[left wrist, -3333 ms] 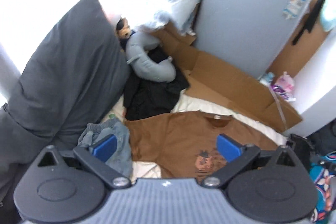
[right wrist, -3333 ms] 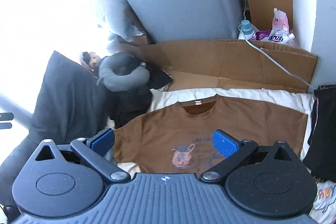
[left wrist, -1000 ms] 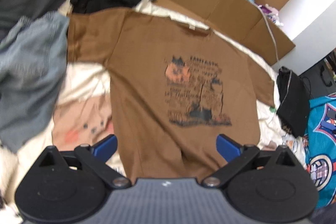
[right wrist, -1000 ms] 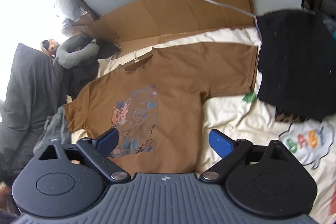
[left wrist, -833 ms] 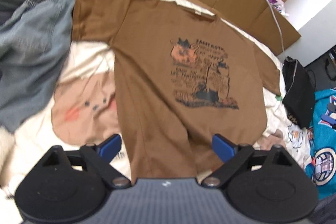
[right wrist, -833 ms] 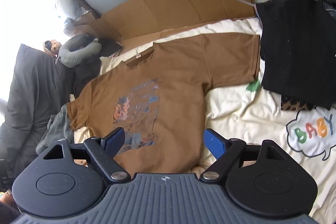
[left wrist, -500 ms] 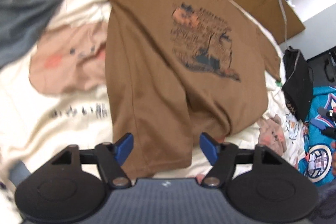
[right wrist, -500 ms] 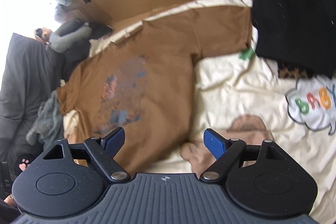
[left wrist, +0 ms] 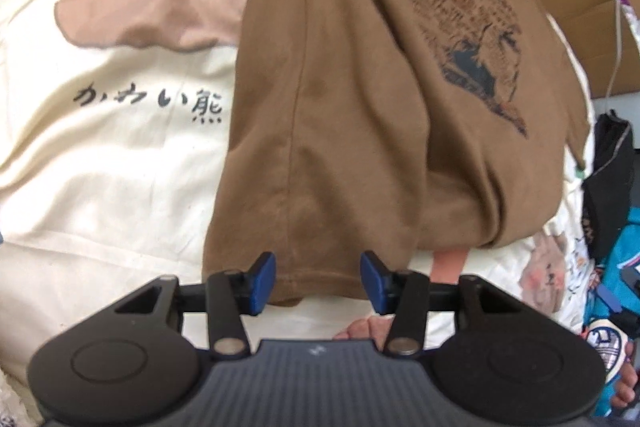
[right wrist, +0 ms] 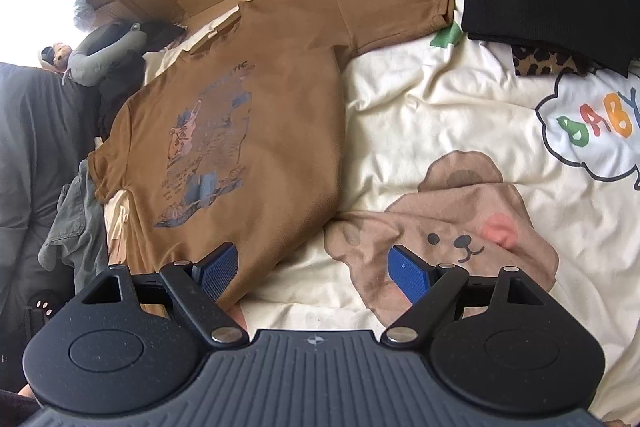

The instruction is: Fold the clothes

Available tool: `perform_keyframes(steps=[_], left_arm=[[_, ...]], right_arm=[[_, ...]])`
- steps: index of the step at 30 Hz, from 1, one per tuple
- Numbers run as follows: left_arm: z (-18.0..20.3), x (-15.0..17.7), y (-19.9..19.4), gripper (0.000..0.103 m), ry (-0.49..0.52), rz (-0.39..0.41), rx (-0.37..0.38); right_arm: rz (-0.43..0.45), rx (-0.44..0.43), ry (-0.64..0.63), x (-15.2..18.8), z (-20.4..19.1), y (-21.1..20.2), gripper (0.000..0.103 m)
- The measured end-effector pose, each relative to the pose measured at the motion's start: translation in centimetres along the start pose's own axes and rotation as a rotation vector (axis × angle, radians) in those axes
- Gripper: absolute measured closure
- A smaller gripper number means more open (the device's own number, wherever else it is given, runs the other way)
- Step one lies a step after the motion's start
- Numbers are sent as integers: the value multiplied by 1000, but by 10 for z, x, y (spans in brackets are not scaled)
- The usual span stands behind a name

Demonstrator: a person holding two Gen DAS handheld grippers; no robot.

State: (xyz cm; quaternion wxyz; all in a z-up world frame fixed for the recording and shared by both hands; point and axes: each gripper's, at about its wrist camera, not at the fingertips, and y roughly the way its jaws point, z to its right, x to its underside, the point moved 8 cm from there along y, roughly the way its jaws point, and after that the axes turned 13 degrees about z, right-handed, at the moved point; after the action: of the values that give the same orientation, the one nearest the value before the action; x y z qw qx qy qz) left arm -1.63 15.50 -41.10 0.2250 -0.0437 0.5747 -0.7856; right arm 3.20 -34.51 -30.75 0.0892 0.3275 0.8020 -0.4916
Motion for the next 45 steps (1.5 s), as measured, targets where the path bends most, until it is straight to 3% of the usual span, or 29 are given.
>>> perform_keyframes(steps=[5, 12, 15, 17, 20, 29, 37, 45], left_arm=[[-5, 8, 18, 53, -2, -26, -41], [-11, 12, 29, 56, -23, -2, -68], [-13, 12, 28, 67, -25, 6, -80], [-16, 13, 25, 85, -34, 7, -84], [-19, 14, 19, 93, -58, 5, -66], [-7, 9, -13, 95, -57, 53, 6], [-4, 6, -34, 99, -37, 62, 15], [-15, -17, -76, 100, -17, 128, 2]], right_arm=[[-2, 11, 0, -1, 4, -2, 17], [-6, 42, -3, 0, 12, -9, 17], [-9, 48, 1, 2, 15, -7, 17], [-12, 51, 5, 3, 16, -6, 17], [-15, 54, 4, 3, 17, -3, 17], [-24, 73, 8, 7, 23, -2, 17], [-18, 70, -6, 6, 20, -3, 17], [-14, 55, 13, 7, 18, 3, 17]])
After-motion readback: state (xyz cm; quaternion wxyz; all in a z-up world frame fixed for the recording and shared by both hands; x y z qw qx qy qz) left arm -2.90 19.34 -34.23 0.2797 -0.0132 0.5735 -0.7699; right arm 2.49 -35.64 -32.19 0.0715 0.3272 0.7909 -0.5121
